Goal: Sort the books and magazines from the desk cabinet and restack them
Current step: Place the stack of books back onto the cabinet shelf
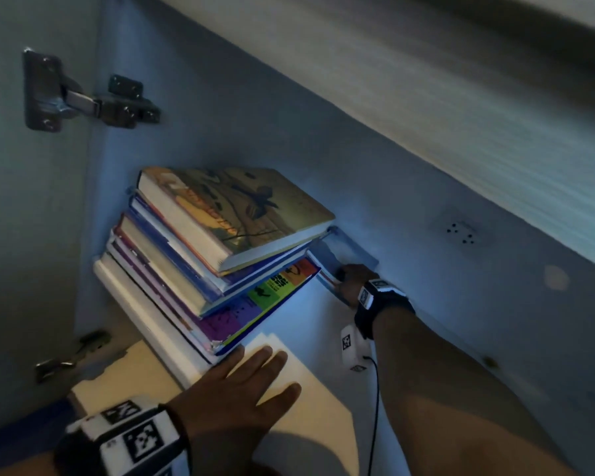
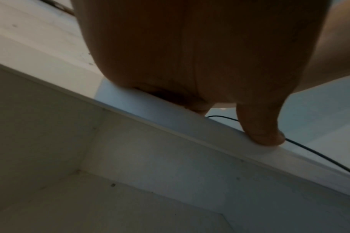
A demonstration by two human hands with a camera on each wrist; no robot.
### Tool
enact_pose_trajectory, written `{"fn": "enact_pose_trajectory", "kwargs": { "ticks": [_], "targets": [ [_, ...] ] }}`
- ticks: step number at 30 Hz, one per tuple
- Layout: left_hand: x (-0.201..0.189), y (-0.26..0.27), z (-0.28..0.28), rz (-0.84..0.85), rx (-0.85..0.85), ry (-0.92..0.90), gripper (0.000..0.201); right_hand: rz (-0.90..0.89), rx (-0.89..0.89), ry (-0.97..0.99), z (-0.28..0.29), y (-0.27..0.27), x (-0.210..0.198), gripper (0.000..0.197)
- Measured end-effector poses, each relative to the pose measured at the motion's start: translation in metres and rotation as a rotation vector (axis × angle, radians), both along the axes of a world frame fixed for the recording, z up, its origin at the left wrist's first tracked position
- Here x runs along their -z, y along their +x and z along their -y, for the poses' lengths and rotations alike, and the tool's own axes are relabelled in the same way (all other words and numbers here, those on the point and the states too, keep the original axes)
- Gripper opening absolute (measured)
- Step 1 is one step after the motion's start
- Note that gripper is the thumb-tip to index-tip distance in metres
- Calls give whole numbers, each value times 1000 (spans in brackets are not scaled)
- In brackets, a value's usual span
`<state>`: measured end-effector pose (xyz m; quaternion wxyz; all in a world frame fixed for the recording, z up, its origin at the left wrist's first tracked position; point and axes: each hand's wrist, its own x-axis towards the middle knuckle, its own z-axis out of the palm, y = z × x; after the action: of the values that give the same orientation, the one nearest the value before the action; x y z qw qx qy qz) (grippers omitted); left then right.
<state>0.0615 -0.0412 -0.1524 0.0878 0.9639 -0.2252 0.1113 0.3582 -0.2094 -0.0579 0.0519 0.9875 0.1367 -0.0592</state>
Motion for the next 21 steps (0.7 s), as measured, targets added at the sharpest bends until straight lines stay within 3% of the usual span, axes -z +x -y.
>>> {"fn": "enact_pose_trajectory", "kwargs": {
  "ticks": [7,15,21],
  "targets": [
    [18,11,5,105,-23,-5,44,16,-50,12,-21,3,-5,47],
    [25,23,9,390,-91,79,29,-11,-71,109,-32,-10,-13,45],
    [23,25,7,367,-52,14,31,-61,66,183,-33,-8,-14,40]
  ]
}}
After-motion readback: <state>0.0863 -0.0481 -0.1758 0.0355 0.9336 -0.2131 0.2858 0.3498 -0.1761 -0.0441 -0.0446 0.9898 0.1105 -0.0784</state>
